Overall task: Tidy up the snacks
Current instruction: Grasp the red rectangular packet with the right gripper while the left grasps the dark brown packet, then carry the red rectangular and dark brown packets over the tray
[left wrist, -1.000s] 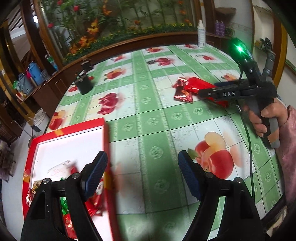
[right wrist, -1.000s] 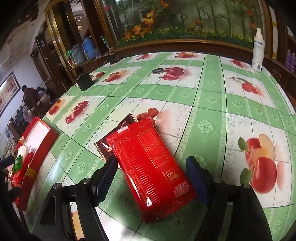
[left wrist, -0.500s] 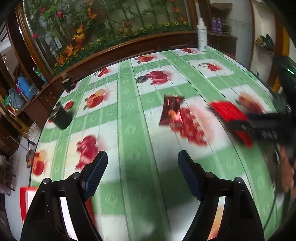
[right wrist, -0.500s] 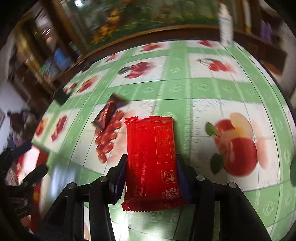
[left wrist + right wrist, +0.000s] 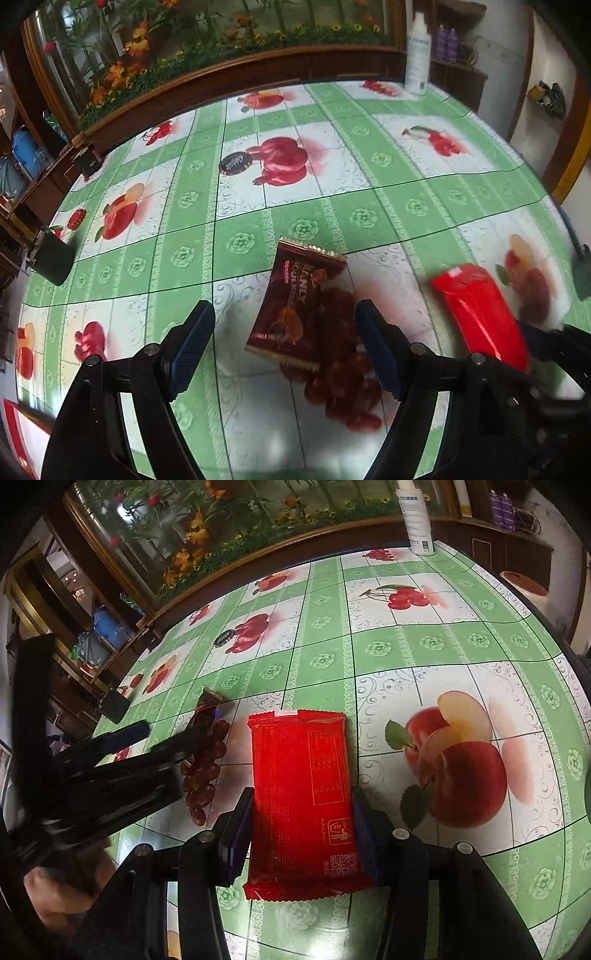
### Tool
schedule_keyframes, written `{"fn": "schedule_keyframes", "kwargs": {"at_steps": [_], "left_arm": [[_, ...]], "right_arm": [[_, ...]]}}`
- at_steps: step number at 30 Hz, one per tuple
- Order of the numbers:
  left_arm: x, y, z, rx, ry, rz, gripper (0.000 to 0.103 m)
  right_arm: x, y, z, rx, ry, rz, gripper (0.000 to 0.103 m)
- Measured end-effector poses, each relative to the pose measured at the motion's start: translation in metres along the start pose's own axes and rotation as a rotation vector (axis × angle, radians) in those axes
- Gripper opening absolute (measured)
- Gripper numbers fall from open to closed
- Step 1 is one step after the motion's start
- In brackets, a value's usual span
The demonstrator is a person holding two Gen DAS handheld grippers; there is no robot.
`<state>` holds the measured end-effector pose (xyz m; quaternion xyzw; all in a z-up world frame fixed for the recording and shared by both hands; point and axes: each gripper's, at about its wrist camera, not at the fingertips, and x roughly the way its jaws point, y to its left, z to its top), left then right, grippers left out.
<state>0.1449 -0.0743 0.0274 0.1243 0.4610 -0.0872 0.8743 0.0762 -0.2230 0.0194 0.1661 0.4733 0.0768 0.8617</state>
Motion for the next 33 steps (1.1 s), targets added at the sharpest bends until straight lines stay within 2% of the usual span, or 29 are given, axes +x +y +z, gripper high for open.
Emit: {"fn": "schedule_keyframes", "kwargs": {"at_steps": [2,5,6,8,9,10,13,21,25,33], "left_arm": [[0.010,0.003,0.001,-0.023,0.017,-0.004,0.079],[0.014,0.013,0.002,-0.075,-0.002,-0.027,0.080],[0.015,0.015,0.003,-0.084,-0.006,-0.030,0.075],[0.014,0.019,0.002,-0.091,-0.022,-0.040,0.057],[0.013,0.018,0.002,-0.080,-0.027,-0.050,0.038],[0.011,0.016,0.002,-0.056,-0.028,-0.051,0.029],[0.006,0.009,-0.001,-0.004,-0.032,-0.024,0.018],[-0.027,0.008,-0.048,0.009,-0.033,-0.051,0.017],[-0.054,0.018,-0.089,-0.052,-0.011,-0.119,0.017],[-0.109,0.045,-0.175,-0.123,0.004,-0.204,0.016]], "right_arm": [[0.000,0.001,0.000,-0.001,0.001,-0.003,0.051],[0.000,0.002,-0.001,-0.004,-0.002,-0.010,0.051],[0.000,0.002,-0.001,-0.005,-0.003,-0.012,0.051],[0.001,0.003,-0.001,-0.010,-0.006,-0.018,0.051],[0.001,0.003,-0.002,-0.014,-0.007,-0.021,0.051],[0.001,0.004,-0.002,-0.018,-0.009,-0.024,0.051],[0.002,0.007,-0.003,-0.036,-0.017,-0.038,0.051],[0.002,0.012,-0.006,-0.087,-0.028,-0.069,0.051],[0.004,0.020,-0.011,-0.138,-0.043,-0.115,0.051],[0.005,0.031,-0.025,-0.221,-0.095,-0.188,0.052]]}}
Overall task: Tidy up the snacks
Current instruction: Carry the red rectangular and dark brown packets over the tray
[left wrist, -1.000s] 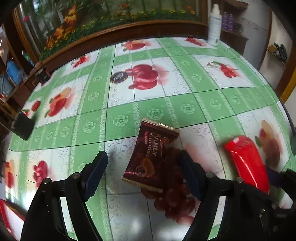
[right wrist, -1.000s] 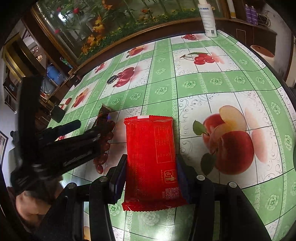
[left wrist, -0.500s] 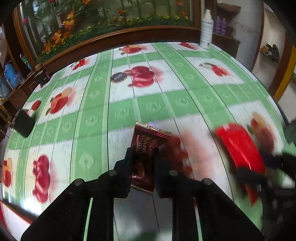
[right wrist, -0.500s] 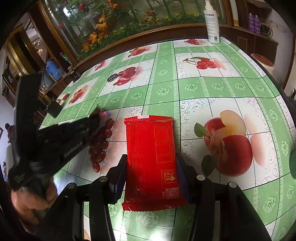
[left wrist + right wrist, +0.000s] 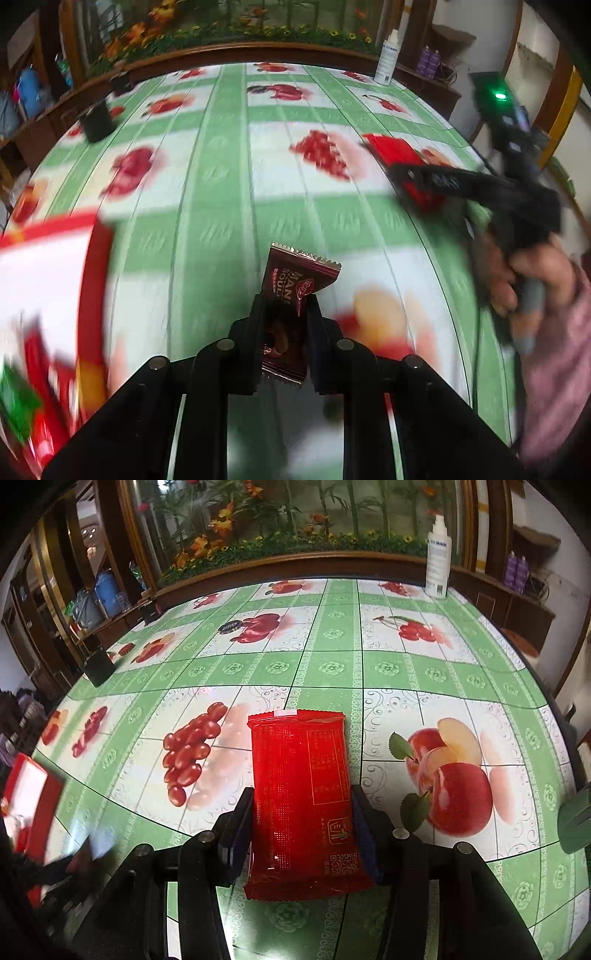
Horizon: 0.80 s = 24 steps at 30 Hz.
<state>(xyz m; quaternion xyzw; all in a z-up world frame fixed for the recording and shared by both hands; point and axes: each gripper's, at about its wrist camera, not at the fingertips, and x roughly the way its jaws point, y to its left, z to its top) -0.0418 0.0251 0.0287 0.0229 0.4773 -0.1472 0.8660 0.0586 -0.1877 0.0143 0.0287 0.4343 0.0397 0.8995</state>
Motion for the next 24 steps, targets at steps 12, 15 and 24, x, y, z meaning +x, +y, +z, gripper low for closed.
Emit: {"fn": "schedule_keyframes", "kwargs": {"at_steps": [12,15,24], "left_arm": [[-0.043,0.048,-0.056,-0.104,-0.019,-0.079,0.016],[-0.047,0.056,-0.057,-0.121,-0.042,-0.085,0.014],[-0.047,0.066,-0.056,-0.135,-0.060,-0.093,0.013]], "right_arm": [[-0.019,0.016,-0.025,0.091,-0.025,0.022,0.051],[-0.021,0.015,-0.026,0.143,-0.024,0.119,0.051],[-0.020,0.012,-0.027,0.202,-0.022,0.225,0.051]]}}
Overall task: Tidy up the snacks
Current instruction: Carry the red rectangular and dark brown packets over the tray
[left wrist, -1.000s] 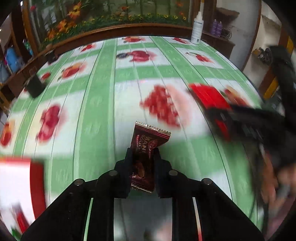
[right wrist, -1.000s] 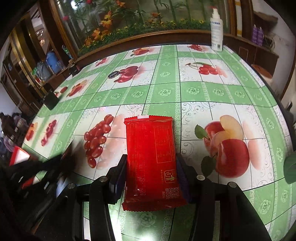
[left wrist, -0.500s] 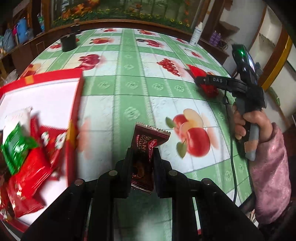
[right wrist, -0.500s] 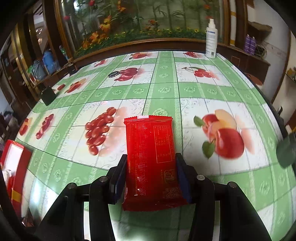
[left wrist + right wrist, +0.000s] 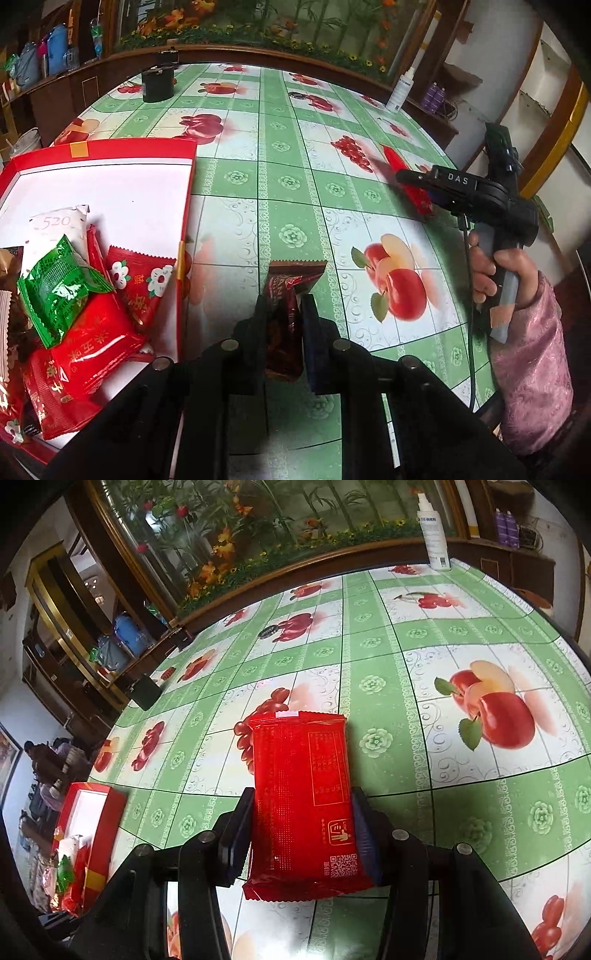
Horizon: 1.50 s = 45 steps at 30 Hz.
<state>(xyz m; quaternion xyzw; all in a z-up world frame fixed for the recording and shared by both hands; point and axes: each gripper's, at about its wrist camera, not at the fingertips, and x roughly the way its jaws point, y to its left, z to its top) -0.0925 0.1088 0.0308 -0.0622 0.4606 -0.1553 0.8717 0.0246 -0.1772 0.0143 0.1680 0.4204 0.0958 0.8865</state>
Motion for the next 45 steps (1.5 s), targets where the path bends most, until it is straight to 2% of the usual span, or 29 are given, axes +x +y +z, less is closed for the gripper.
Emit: {"fn": "schedule_keyframes", "kwargs": {"at_steps": [10,29,36,45], "left_arm": [[-0.006,0.008,-0.009,0.016,-0.041,0.022,0.012],[-0.025,0.009,-0.029,0.025,-0.073,-0.009,0.009],[-0.028,0.012,-0.033,0.020,-0.079,-0.021,0.008],[-0.045,0.014,-0.029,0.018,-0.128,-0.019,0.008]], "right_arm": [[-0.006,0.000,0.002,-0.006,-0.007,0.027,0.051],[-0.018,0.013,0.001,-0.040,-0.065,0.103,0.051],[-0.016,0.020,-0.002,-0.071,-0.060,0.100,0.051],[-0.025,0.040,-0.007,-0.130,-0.080,0.173,0.051]]}}
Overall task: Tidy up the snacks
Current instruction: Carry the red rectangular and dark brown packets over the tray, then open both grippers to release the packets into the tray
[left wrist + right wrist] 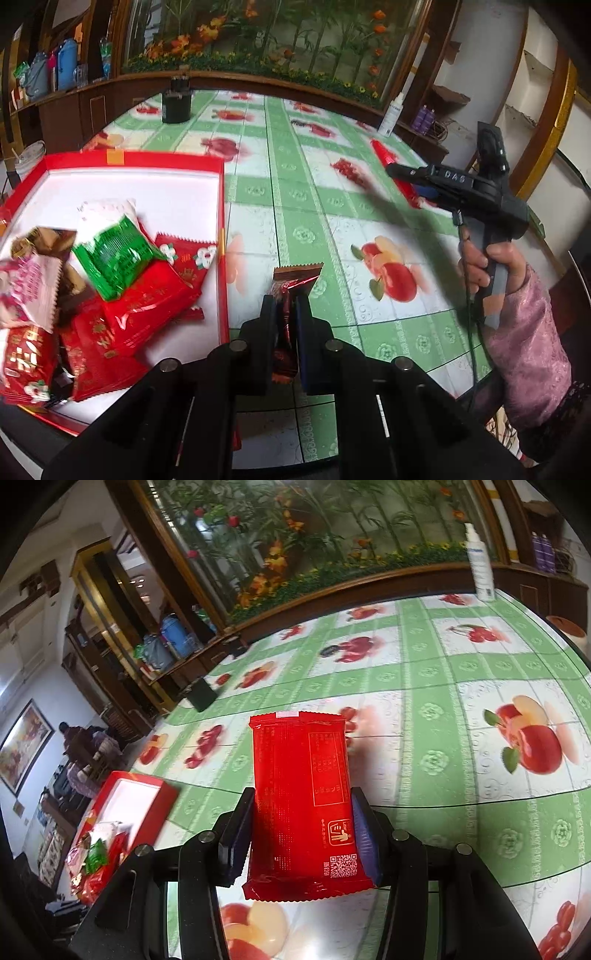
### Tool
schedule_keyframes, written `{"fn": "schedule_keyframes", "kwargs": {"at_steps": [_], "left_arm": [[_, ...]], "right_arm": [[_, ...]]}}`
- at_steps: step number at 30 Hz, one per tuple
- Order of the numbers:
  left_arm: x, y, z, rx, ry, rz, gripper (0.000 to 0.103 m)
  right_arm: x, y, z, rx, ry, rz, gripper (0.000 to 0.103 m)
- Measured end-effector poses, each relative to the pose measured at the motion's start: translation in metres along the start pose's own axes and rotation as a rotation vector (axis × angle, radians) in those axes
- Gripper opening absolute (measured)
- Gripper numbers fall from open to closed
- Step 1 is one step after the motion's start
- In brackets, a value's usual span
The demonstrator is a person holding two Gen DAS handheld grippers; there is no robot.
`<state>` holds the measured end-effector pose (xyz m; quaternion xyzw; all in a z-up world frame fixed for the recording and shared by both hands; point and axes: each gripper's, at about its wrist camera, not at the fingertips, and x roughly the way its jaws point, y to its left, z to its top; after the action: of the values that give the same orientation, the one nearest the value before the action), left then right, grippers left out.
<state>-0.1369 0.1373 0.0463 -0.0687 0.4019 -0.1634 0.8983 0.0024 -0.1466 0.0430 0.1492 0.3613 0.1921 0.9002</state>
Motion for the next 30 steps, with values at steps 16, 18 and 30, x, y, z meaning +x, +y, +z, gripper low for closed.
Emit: {"fn": "schedule_keyframes", "kwargs": {"at_steps": [16,18,30], "left_arm": [[-0.066,0.038,0.021,-0.028,-0.210,0.137,0.008],[-0.067,0.045,0.022,-0.034,-0.218,0.184,0.008],[-0.057,0.078,0.018,-0.073,-0.234,0.382,0.008]], "right_arm": [[0.037,0.120,-0.027,-0.065,0.097,0.272,0.050],[0.043,0.139,-0.034,-0.090,0.116,0.297,0.050],[0.057,0.192,-0.061,-0.176,0.173,0.332,0.050]]}}
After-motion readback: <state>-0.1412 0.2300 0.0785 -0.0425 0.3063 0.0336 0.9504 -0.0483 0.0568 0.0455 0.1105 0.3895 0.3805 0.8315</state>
